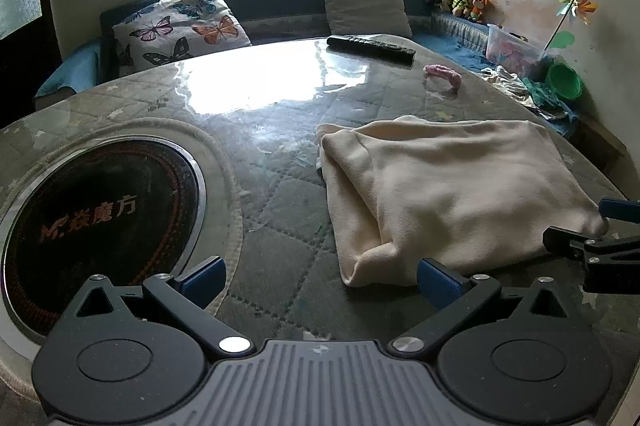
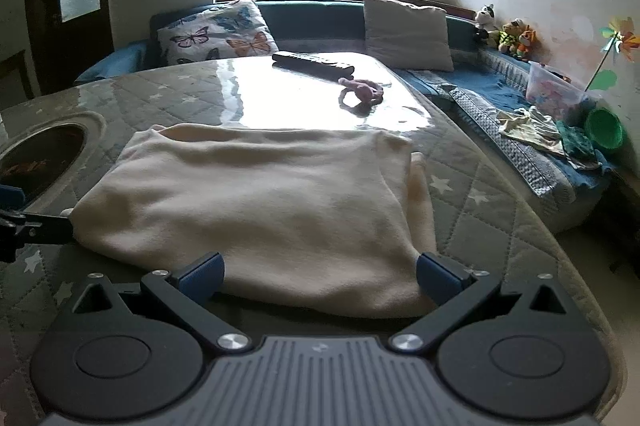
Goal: Fold clothes
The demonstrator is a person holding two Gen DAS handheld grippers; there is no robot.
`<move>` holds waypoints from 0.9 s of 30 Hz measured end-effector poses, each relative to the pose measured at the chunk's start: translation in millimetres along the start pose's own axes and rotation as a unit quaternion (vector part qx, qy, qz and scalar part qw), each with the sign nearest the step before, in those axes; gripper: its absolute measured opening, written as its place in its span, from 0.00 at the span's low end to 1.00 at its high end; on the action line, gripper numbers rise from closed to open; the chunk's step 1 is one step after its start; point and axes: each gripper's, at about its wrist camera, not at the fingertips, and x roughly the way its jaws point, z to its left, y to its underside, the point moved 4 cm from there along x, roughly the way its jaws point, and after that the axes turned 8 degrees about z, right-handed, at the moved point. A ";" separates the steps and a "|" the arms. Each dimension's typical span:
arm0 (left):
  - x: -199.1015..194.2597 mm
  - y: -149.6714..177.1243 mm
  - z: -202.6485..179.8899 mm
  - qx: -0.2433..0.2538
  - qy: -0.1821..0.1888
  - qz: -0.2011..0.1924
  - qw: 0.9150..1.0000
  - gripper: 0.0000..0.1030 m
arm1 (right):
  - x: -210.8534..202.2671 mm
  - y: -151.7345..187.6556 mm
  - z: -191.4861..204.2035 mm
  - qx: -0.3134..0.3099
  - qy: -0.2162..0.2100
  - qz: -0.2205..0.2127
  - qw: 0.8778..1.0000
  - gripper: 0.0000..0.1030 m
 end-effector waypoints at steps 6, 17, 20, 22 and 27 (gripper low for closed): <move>-4.8 2.0 -3.5 0.002 0.003 -0.004 1.000 1.00 | -1.3 2.4 -2.2 0.006 0.016 0.007 1.000 1.00; -13.1 7.9 -9.5 0.006 0.005 -0.010 1.000 1.00 | -6.8 8.7 -5.6 0.017 0.029 0.009 0.999 1.00; -16.1 8.9 -10.6 0.008 0.005 -0.013 1.000 1.00 | -9.6 10.0 -5.1 0.018 0.032 0.008 0.999 1.00; -17.9 9.7 -11.4 0.008 0.005 -0.015 1.000 1.00 | -11.6 10.5 -5.0 0.019 0.033 0.006 0.999 1.00; -22.1 12.5 -12.7 0.009 0.004 -0.018 1.000 1.00 | -16.5 12.9 -4.0 0.021 0.036 0.004 0.999 1.00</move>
